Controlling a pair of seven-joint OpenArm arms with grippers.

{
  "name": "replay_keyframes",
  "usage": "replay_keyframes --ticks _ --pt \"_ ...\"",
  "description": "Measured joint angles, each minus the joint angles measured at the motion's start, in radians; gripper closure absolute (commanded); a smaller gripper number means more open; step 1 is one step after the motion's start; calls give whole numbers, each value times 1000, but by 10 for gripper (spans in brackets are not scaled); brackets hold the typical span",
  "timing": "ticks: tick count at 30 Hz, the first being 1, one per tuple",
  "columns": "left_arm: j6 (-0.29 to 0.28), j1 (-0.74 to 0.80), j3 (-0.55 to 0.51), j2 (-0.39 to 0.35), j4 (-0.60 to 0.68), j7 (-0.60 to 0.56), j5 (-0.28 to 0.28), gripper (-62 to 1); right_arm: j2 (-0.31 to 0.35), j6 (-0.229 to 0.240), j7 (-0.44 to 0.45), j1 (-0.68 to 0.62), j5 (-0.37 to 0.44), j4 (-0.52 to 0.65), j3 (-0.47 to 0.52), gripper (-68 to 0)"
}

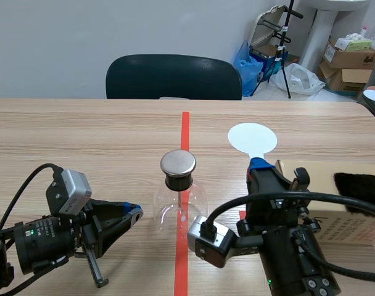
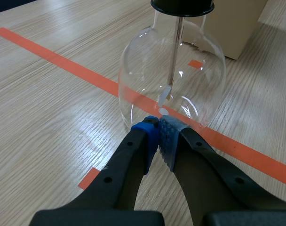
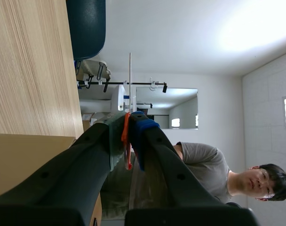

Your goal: Do the electroscope experiment

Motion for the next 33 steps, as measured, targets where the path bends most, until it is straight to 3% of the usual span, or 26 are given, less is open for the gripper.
replay_keyframes --ticks 16,33 --pt "0 0 0 0 0 0 0 -32 0 0 42 0 0 0 0 -10" --pt "0 0 0 0 0 0 0 -32 0 0 402 0 -4 0 1 -10"
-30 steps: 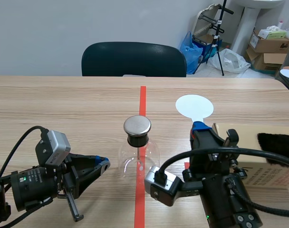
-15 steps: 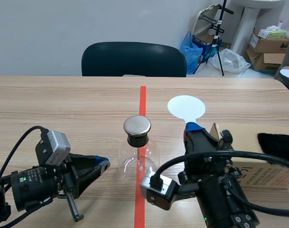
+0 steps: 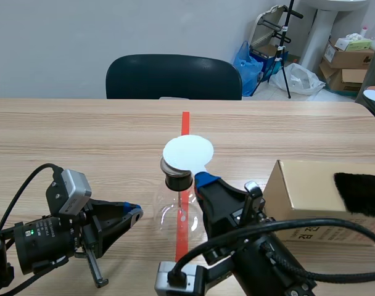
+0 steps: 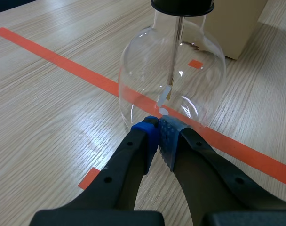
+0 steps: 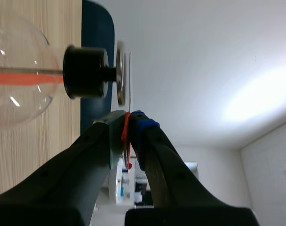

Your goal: Do the electroscope experiment

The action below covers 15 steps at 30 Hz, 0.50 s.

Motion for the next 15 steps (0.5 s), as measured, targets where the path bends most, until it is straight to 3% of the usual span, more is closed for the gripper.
replay_keyframes --ticks 4,15 --pt "0 0 0 0 0 0 0 -32 0 0 72 0 0 0 0 -10" --pt "0 0 0 0 0 0 0 -32 0 0 100 0 0 0 0 -10"
